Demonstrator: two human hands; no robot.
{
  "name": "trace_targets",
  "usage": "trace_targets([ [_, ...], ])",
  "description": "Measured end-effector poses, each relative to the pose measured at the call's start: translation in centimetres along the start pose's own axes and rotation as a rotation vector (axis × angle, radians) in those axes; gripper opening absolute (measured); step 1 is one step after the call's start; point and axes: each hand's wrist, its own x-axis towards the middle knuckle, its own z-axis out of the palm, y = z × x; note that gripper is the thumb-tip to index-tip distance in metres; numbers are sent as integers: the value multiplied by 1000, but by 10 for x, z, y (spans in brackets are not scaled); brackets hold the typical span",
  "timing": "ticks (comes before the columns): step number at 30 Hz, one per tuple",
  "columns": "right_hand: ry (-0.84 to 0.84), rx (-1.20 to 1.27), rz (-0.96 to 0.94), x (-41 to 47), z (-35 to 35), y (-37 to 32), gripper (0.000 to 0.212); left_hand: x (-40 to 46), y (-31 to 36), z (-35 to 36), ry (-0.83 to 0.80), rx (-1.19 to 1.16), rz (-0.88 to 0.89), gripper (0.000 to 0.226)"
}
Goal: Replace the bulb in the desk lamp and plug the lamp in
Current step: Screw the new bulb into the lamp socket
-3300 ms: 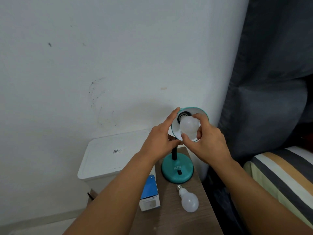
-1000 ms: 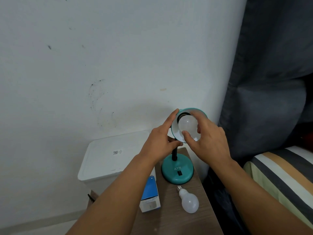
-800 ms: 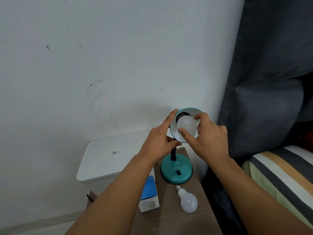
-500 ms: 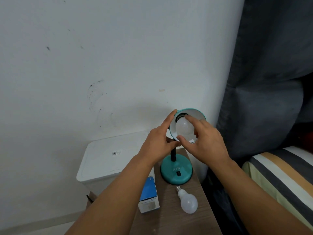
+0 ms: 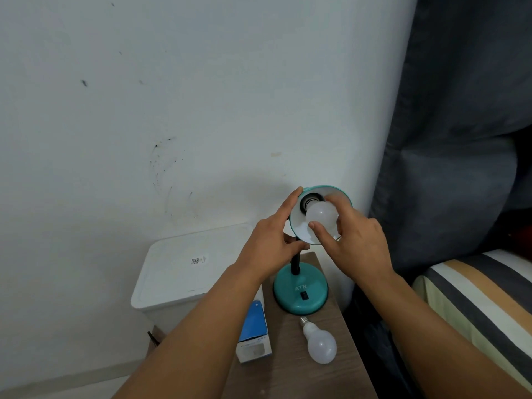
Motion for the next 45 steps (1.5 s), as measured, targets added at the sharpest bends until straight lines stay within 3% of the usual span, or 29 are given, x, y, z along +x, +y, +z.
trace_targets([
  [7,-100,20,11,1,-2,2,57,1,-2,0,3,-14,14,104],
  [14,-125,-135,202,5,-2,3,59,0,0,1,-2,21,-11,106],
  [22,-85,-112,68,-3,-2,5,73,1,0,1,5,20,8,102],
  [26,-82,-118,-16,-3,-1,7,65,0,1,1,3,-1,7,101],
  [33,-157,-230,186,1,-5,4,68,0,0,1,-7,0,3,106],
  [40,-81,-150,-13,-2,-2,4,63,0,-1,1,-4,8,6,105],
  [45,-148,-192,108,1,-4,0,65,0,-1,2,-1,0,4,106],
])
